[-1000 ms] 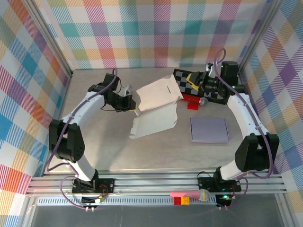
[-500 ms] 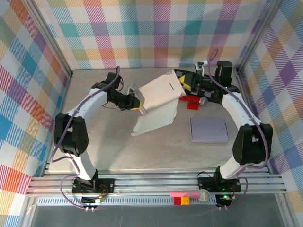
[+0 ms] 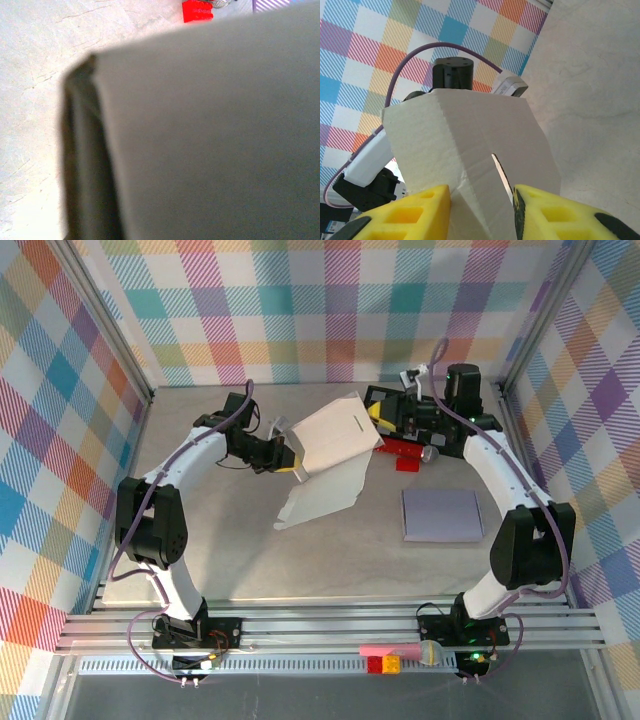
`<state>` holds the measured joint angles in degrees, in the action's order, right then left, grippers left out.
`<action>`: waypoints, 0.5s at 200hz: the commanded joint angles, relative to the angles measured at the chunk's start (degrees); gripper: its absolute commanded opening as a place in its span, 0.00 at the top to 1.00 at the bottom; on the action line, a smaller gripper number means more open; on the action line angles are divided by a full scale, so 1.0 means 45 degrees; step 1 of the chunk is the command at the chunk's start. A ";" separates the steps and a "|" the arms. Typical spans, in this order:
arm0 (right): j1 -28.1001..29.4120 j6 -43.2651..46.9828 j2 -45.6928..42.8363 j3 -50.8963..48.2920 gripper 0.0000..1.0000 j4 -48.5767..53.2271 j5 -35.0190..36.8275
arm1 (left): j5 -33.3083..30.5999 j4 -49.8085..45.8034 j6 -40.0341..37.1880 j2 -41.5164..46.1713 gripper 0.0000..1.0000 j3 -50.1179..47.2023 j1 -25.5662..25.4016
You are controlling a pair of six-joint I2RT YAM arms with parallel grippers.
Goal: Fold the paper box
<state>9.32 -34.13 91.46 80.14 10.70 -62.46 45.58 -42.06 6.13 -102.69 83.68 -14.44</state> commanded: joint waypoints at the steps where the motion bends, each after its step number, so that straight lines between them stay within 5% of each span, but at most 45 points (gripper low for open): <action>1: 0.0427 0.2103 0.0142 0.0941 0.63 0.2187 0.0268 | 0.0148 -0.0386 -0.0334 -0.0045 1.00 0.0588 0.0122; 41: 0.0338 0.2322 -0.0647 0.0809 0.63 0.2760 0.2822 | -0.0598 -0.0421 -0.0299 0.0156 1.00 0.0616 0.0122; 71: 0.0292 0.1058 -0.1757 0.0990 0.55 0.3454 0.7489 | -0.1889 -0.0181 0.0073 0.0543 1.00 0.0375 0.0103; 100: 0.0712 -0.0165 -0.2485 0.1229 0.59 0.2957 0.8469 | -0.2877 0.0301 0.0486 0.1060 1.00 -0.0059 0.0032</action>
<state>10.92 -30.17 84.14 83.57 23.62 -34.81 37.23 -42.63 6.76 -102.10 84.62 -14.37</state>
